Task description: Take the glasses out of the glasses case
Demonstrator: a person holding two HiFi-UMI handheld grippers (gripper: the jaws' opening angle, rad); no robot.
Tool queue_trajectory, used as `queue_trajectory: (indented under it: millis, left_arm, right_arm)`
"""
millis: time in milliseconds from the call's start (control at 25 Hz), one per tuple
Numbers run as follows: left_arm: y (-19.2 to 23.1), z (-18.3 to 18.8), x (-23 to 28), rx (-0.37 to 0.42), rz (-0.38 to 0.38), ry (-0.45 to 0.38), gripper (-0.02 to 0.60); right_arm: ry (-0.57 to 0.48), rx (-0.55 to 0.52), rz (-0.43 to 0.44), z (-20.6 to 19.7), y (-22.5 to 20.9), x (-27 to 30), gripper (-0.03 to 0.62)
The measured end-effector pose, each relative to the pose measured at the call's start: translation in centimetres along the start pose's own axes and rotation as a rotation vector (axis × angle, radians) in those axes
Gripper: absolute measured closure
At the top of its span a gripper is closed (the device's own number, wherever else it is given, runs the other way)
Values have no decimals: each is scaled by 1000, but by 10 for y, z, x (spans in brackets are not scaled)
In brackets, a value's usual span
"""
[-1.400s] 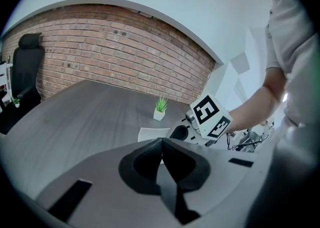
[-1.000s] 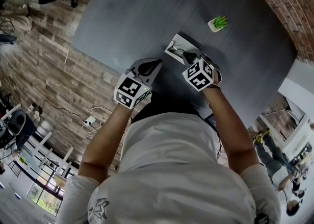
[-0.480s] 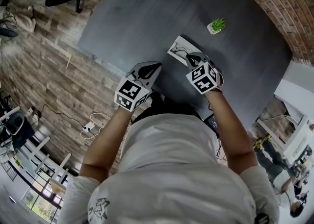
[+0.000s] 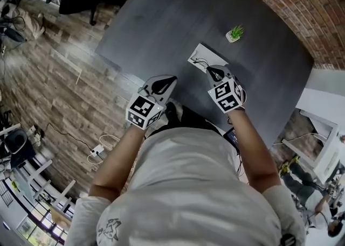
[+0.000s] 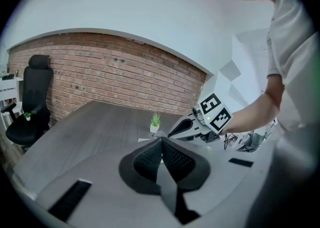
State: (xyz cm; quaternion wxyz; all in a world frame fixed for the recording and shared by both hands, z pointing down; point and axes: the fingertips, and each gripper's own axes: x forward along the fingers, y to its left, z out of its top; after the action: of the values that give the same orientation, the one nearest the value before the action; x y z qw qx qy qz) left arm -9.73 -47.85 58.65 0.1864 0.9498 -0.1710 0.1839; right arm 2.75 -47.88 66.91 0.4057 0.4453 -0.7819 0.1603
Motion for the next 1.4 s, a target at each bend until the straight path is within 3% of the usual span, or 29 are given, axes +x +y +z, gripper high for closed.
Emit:
queue_trajectory:
  millis: [480, 840, 1400]
  left_arm:
    - [-31, 17, -64, 52, 3, -110, 571]
    - [-53, 28, -102, 109, -35, -156, 571]
    - [-92, 49, -117, 131, -47, -225, 571]
  right_arm:
    - [-164, 50, -101, 30, 37, -71, 580]
    - [-271, 65, -162, 52, 61, -119, 580]
    - [-352, 44, -150, 44, 77, -186, 580]
